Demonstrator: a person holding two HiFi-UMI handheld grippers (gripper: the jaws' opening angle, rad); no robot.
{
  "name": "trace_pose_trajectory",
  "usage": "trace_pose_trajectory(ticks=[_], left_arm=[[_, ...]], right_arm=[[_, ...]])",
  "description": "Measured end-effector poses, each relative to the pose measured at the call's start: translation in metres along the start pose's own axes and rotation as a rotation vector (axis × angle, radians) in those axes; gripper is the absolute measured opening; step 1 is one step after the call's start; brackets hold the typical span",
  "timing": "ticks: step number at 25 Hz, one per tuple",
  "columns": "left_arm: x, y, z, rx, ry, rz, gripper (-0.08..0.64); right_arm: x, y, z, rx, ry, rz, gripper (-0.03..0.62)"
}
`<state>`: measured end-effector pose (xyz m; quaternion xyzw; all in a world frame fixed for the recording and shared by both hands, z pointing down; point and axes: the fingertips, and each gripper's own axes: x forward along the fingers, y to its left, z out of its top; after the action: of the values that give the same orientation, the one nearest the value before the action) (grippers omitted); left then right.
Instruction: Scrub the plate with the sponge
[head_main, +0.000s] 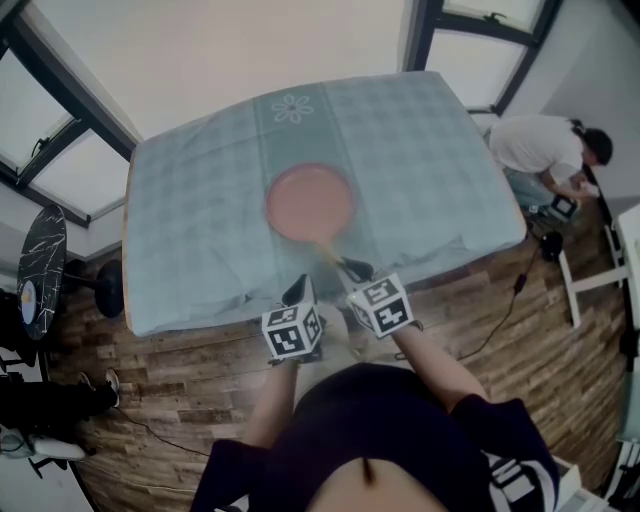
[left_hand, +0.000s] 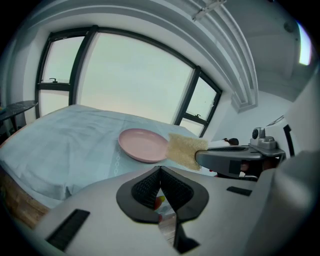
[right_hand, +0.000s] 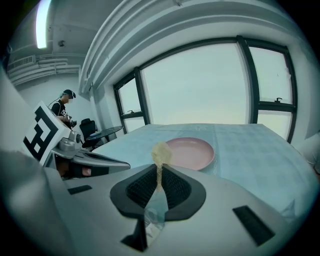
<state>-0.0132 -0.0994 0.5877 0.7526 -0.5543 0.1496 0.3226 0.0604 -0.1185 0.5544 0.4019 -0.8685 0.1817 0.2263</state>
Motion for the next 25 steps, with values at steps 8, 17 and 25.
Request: trace_pose_trajectory(ticks=[8, 17, 25], left_arm=[[-0.023, -0.026, -0.016, 0.027, -0.018, -0.025, 0.009], [-0.04, -0.037, -0.031, 0.048, -0.018, -0.022, 0.008], [-0.048, -0.043, -0.037, 0.045, -0.028, -0.021, 0.008]], right_arm=[[-0.041, 0.021, -0.003, 0.026, -0.074, 0.028, 0.035], [-0.07, 0.026, -0.012, 0.048, -0.11, 0.016, 0.035], [-0.078, 0.036, -0.024, 0.048, -0.095, 0.039, 0.035]])
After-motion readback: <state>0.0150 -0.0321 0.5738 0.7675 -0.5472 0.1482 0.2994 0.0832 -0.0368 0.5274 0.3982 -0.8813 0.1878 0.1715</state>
